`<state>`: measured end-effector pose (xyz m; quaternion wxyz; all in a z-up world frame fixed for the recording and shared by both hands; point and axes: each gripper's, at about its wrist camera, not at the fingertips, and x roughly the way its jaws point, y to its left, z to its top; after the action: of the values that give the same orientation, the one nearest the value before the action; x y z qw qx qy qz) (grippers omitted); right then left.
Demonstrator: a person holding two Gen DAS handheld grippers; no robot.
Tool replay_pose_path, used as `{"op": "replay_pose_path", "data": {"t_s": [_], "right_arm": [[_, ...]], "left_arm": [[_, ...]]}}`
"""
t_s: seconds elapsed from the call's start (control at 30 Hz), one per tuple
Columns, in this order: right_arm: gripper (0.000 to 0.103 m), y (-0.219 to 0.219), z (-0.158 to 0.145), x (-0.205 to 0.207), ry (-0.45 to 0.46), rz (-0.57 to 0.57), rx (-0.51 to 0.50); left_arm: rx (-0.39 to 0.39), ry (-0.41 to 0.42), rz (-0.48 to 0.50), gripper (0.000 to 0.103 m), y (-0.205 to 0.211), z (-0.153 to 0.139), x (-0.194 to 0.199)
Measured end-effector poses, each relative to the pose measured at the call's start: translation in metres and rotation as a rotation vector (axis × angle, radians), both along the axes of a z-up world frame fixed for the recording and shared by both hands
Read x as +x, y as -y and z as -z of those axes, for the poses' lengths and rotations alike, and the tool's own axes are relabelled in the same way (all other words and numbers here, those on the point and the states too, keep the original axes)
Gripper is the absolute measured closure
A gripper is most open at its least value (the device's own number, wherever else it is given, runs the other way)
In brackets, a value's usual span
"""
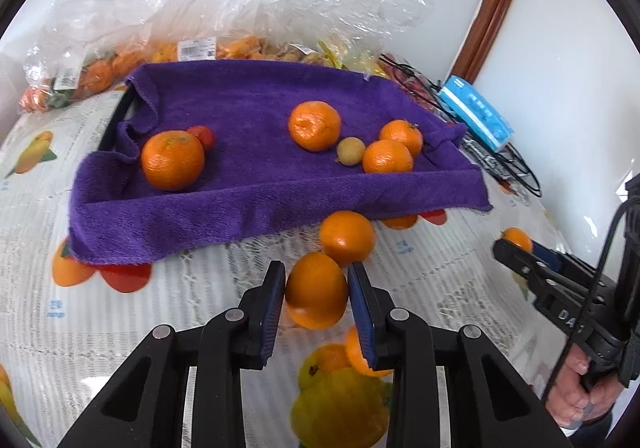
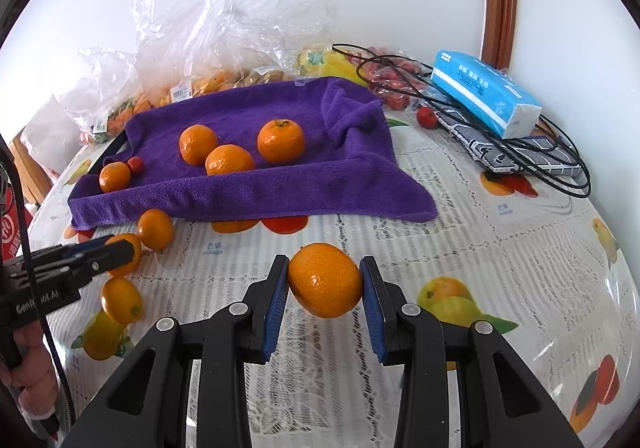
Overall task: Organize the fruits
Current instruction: 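Lift the orange with the right tool while the left tool approaches another orange, then grasp a loose orange with the left tool while the right tool holds its orange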
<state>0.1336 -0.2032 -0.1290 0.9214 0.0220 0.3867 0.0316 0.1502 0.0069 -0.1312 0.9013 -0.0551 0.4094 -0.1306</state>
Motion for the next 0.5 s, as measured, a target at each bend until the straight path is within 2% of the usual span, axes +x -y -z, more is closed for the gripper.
{"op": "replay_pose_path", "data": {"t_s": [0.07, 0.17, 0.33, 0.5], "right_arm": [[0.067, 0.003, 0.001, -0.001, -0.001, 0.002, -0.001], [0.067, 0.004, 0.006, 0.001, -0.011, -0.001, 0.008], [0.067, 0.002, 0.015, 0.006, -0.033, -0.014, 0.016], [0.067, 0.000, 0.021, 0.011, -0.060, -0.030, 0.030]], "left_arm": [[0.034, 0.002, -0.014, 0.072, 0.001, 0.001, 0.001], [0.040, -0.014, -0.013, 0.072, 0.002, 0.005, 0.004], [0.126, 0.008, -0.008, 0.072, 0.011, 0.007, 0.003], [0.113, 0.007, -0.010, 0.072, 0.011, 0.006, 0.003]]}}
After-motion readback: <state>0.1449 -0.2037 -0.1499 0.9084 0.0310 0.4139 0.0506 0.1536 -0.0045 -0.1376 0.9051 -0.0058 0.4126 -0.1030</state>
